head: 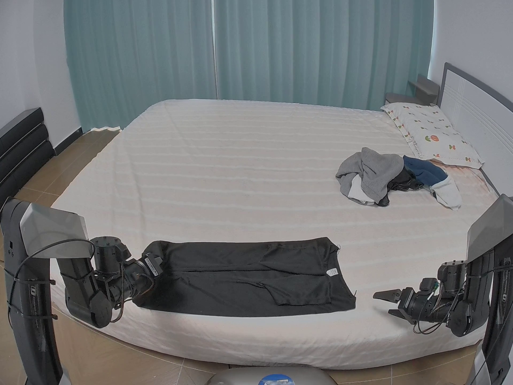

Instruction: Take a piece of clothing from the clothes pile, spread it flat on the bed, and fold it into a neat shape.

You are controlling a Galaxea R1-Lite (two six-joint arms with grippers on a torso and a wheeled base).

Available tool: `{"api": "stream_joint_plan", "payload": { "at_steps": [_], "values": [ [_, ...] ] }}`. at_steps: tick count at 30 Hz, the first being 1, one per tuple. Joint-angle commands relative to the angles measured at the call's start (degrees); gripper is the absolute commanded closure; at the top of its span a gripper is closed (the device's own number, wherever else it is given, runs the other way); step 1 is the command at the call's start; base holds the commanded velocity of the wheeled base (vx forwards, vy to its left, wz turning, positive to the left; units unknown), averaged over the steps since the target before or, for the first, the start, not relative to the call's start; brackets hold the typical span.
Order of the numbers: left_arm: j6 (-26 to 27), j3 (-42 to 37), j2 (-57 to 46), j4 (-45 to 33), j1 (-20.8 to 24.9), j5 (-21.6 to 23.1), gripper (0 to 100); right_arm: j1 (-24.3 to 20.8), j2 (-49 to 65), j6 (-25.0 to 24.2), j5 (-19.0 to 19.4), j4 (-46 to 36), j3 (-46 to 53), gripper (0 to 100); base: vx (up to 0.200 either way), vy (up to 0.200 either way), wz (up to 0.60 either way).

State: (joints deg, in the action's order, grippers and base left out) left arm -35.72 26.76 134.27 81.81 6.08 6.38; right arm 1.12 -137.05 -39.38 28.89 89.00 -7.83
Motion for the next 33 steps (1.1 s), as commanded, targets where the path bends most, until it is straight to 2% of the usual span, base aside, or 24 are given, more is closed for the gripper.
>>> {"api": "stream_joint_plan", "payload": {
  "at_steps": [1, 5, 14, 15, 18, 27, 33],
  "values": [
    [-0.1, 5.1, -3.1, -7.7, 3.1, -3.2, 100, 0.0, -0.1, 0.0, 0.0, 1.0, 0.0, 0, 0.0, -0.2, 0.0],
    [-0.1, 11.1, -5.6, -17.6, 6.7, -7.8, 100, 0.0, -0.1, 0.0, 0.0, 1.0, 0.1, 0, 0.0, -0.2, 0.0],
    [-0.1, 19.6, -6.6, -29.4, 12.6, -10.6, 100, 0.0, -0.1, 0.0, 0.0, 1.0, 0.1, 0, 0.0, -0.2, 0.0],
    [-0.1, 22.5, -6.6, -33.3, 14.1, -11.4, 100, 0.0, -0.1, 0.0, 0.0, 1.0, 0.2, 0, 0.0, -0.2, 0.0],
    [-0.1, 26.2, -6.1, -38.4, 16.6, -11.6, 100, 0.0, -0.1, 0.1, 0.1, 1.0, 0.2, 0, 0.0, -0.2, 0.0],
    [-1.2, 37.8, -2.3, -48.9, 20.2, -11.7, 100, -0.1, -0.1, 0.1, 0.1, 1.0, 0.2, 0, 0.0, -0.2, 0.0],
    [-3.9, 41.3, 2.9, -50.1, 21.3, -13.1, 100, 0.0, -0.6, 1.2, 0.0, 1.0, 0.3, 0, 0.0, 0.0, 0.0]
  ]
}}
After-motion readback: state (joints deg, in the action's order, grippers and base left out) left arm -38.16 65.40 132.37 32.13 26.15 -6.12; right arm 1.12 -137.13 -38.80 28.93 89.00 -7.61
